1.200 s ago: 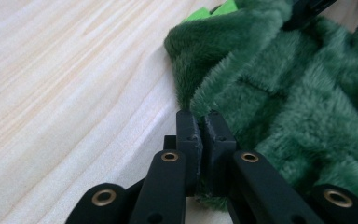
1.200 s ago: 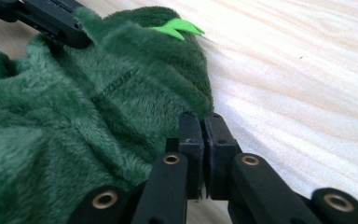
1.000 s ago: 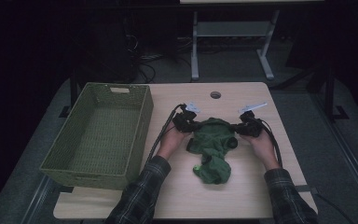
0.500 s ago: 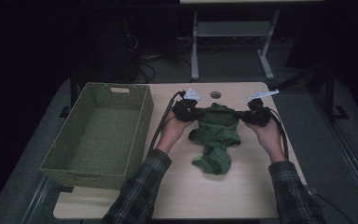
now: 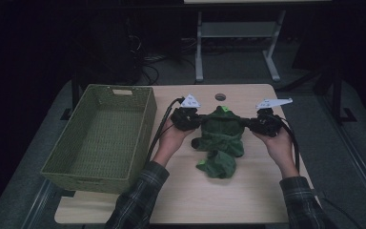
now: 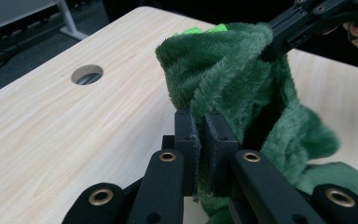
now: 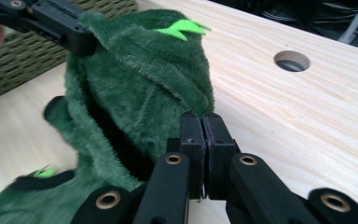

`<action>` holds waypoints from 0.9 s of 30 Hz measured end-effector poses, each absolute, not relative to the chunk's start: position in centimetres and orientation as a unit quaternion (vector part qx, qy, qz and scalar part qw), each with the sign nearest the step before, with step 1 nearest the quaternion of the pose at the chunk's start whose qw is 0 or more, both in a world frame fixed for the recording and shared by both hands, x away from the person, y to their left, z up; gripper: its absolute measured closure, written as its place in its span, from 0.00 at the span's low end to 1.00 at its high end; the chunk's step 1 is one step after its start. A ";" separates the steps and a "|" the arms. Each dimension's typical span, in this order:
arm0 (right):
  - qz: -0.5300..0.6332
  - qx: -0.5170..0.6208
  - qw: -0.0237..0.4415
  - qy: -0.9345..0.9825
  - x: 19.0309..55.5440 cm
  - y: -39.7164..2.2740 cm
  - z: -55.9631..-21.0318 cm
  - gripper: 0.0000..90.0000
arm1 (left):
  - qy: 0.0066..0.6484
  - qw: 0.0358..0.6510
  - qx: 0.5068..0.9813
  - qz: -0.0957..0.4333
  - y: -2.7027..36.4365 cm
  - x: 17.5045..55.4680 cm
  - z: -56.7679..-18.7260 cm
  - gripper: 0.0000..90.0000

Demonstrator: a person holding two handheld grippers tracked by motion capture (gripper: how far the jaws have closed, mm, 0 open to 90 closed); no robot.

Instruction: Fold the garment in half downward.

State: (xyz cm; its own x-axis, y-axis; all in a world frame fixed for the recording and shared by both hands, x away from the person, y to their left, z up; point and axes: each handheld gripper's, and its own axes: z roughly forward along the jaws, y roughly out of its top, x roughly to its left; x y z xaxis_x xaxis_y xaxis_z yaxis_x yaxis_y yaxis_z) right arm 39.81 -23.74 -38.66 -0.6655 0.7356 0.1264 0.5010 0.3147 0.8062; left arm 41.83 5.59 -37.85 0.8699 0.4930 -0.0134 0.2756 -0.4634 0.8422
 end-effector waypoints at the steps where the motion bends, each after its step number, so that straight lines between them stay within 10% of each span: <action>1: 0.440 0.385 0.130 0.800 39.4 -23.7 -38.5 0.98 | 0.224 0.467 0.847 0.117 5.6 41.5 -37.8 0.94; 27: 0.464 0.332 0.105 0.815 31.5 -23.3 -40.0 0.97 | 0.158 0.473 0.860 0.105 6.9 34.0 -39.7 0.94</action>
State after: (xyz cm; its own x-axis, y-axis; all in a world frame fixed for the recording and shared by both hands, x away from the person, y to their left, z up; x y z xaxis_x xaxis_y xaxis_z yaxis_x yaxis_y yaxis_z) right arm 31.48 -23.29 -39.96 -0.7580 0.6377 0.1371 0.4438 0.3502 0.8249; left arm 34.00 6.87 -39.71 0.9283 0.3705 0.0314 0.1720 -0.5029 0.8471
